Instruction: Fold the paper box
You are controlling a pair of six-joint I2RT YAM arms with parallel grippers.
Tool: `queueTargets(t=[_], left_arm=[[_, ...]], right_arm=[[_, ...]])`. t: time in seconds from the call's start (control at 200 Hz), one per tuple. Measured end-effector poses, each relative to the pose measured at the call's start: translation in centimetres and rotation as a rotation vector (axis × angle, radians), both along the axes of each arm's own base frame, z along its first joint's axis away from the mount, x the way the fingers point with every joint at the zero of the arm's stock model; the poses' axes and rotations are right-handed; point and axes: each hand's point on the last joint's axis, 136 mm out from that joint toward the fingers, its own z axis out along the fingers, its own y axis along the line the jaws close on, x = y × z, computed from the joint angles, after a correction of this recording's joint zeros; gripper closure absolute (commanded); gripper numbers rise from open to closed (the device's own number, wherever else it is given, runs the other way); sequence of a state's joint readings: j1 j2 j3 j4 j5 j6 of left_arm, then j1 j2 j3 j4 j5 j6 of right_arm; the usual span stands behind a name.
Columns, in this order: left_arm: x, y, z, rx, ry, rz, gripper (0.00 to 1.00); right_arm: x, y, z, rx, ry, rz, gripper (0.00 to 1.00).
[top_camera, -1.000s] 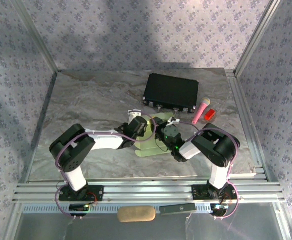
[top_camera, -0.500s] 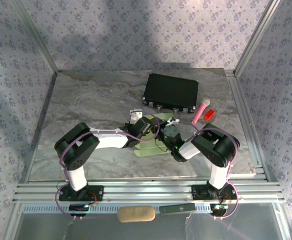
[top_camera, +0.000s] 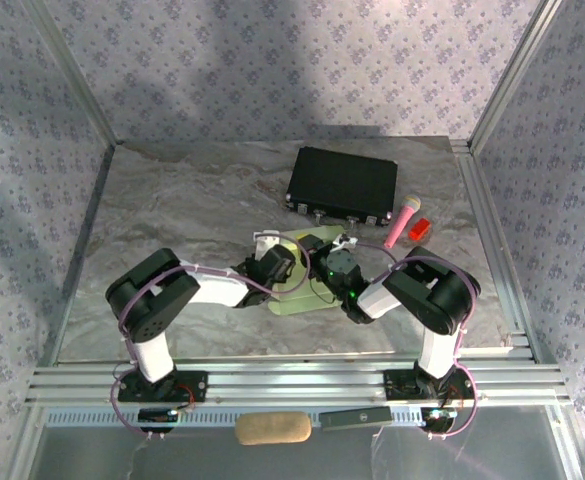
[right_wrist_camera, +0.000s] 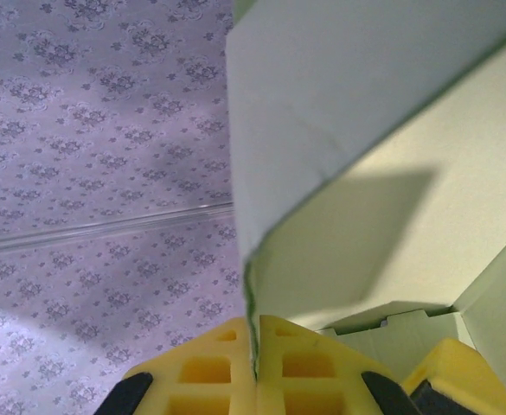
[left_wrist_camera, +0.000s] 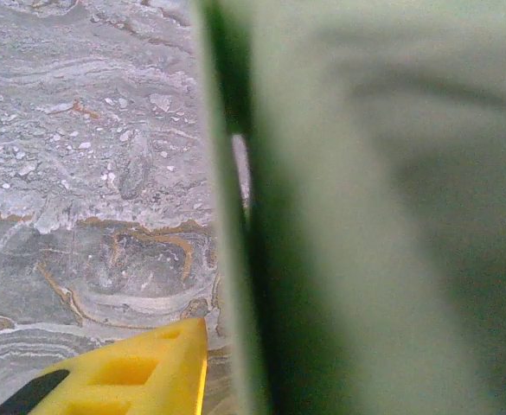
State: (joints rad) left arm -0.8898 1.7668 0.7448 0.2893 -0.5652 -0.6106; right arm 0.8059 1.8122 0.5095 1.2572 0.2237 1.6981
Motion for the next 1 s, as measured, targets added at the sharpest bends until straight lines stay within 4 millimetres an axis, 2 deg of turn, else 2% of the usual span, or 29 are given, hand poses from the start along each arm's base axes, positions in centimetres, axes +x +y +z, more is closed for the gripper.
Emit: queueTargets(t=[0.07,0.18,0.365,0.52,0.545,0.605,0.685,0.715,0.88,0.999], left_arm=[[0.0,0.2,0.0,-0.004,0.003,-0.002,0.73],[0.2,0.2,0.0,-0.013,0.007,-0.002,1.00],[0.8,0.1,0.1,-0.002,0.015,0.030,1.00],[0.4,0.1,0.1,0.007,0.025,0.081,1.00],[0.4,0.1,0.1,0.007,0.025,0.086,0.93],[0.2,0.1,0.1,0.012,0.029,0.089,0.66],[0.0,-0.2,0.4,0.007,0.025,0.081,0.50],[-0.1,-0.3,0.8,-0.005,0.018,0.075,0.42],[-1.7,-1.2,5.0,-0.126,-0.032,-0.043,0.40],[-2.9,-1.3,7.7,-0.225,-0.055,-0.155,0.46]], right_arm=[[0.0,0.0,0.0,0.000,0.000,0.000,1.00],[0.0,0.1,0.0,0.001,0.001,0.004,1.00],[0.0,0.0,0.0,0.005,0.004,-0.007,1.00],[0.1,0.0,0.0,0.005,0.004,-0.007,1.00],[0.0,0.0,0.0,0.005,0.004,-0.007,1.00],[0.0,0.0,0.0,0.005,0.004,-0.005,1.00],[0.0,0.0,0.1,0.006,0.003,-0.005,1.00],[0.0,0.0,0.1,0.007,0.003,-0.005,1.00],[-0.1,0.1,0.1,0.010,0.009,-0.005,1.00],[0.0,0.1,0.1,0.009,0.012,-0.005,1.00]])
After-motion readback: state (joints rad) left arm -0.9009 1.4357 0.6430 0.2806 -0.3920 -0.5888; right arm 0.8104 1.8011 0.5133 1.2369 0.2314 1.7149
